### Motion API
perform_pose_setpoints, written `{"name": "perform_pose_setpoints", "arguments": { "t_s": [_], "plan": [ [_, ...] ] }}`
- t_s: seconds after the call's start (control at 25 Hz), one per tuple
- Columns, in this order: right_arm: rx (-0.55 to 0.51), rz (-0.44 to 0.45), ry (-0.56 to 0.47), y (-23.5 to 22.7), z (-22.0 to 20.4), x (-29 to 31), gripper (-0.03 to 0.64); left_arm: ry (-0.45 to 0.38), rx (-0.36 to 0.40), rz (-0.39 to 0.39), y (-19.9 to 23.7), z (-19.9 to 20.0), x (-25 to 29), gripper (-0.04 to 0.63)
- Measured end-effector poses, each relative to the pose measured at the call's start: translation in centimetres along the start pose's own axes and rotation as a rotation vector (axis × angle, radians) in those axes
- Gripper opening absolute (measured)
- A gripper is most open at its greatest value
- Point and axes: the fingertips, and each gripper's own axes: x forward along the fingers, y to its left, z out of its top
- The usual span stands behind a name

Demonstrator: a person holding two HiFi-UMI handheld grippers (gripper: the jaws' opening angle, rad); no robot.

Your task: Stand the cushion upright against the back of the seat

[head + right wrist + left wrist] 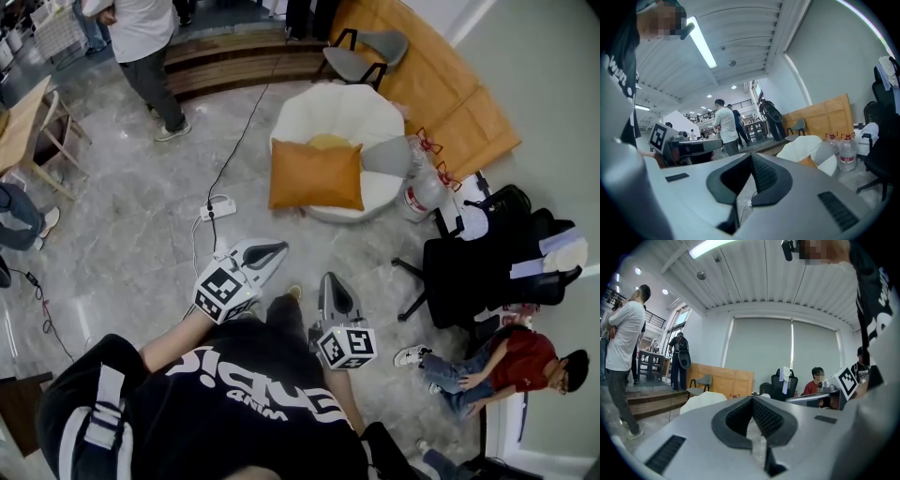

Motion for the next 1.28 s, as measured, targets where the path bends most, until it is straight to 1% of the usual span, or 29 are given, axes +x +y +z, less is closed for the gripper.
{"name": "perform_pose_setpoints", "arguments": {
  "t_s": [0.08,0.36,0.6,0.8,1.08,1.28],
  "plan": [
    [0.005,-0.004,-0.004,-0.5,0.2,0.2,0.021,-0.002,-0.005,-0.013,0.0,-0.1,0.6,0.006],
    [0.011,-0.013,-0.005,-3.3,1.1,1.0,0.021,0.009,-0.012,-0.017,0.5,-0.2,3.8,0.006],
    [0.017,-0.002,0.0,-5.6,2.0,2.8,0.021,0.0,-0.017,-0.027,1.2,0.7,6.8,0.007],
    [0.015,0.017,0.004,-7.8,3.1,4.4,0.021,-0.007,-0.015,-0.012,2.1,1.5,9.7,0.007],
    [-0.011,0.036,-0.017,-12.1,6.4,7.2,0.021,-0.022,-0.009,0.012,3.7,3.3,13.9,0.008],
    [-0.023,0.074,-0.018,-14.6,7.9,9.0,0.021,-0.034,-0.002,0.038,4.7,4.5,17.2,0.006]
  ]
}}
